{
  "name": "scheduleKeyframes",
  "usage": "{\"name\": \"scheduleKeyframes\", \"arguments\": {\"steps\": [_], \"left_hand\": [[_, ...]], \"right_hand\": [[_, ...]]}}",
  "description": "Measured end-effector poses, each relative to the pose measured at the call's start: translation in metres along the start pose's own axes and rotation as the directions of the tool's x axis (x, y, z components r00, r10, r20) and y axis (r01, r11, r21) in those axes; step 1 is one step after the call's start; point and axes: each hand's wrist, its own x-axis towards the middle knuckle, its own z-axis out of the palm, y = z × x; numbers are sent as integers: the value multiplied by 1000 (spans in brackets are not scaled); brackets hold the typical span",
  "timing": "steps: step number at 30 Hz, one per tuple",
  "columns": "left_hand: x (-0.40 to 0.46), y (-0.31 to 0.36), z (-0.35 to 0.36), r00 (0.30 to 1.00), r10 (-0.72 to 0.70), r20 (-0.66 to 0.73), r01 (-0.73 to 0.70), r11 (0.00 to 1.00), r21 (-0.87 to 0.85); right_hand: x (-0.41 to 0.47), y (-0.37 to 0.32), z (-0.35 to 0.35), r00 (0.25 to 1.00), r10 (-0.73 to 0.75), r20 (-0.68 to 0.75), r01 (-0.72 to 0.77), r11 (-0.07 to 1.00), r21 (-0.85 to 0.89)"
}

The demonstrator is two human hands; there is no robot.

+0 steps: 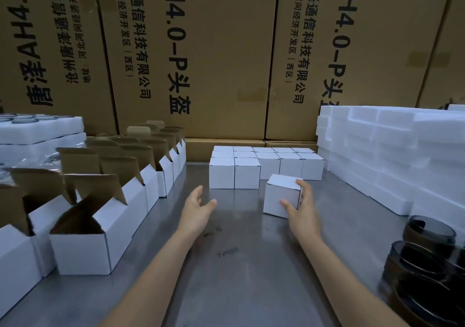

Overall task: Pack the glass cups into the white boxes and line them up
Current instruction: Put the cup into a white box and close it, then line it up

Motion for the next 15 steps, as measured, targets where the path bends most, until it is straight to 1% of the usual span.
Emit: {"name": "scheduleKeyframes", "arguments": {"steps": [4, 7, 12, 15], "left_hand": [[44, -6, 8, 1000, -15, -17, 16, 999, 33], [69, -10, 15, 1000, -8, -2, 8, 997, 77], [98, -12, 18, 1000, 1, 13, -1, 1000, 5], [109, -18, 20, 998, 54, 15, -53, 998, -25]], "right_hand": [[42, 11, 16, 996, 80, -25, -81, 996, -31], [67, 17, 27, 994, 105, -42, -109, 990, -85], [94, 24, 38, 991, 126, -55, -133, 979, -152], [104, 26, 43, 992, 118, -41, -124, 972, -198]]}}
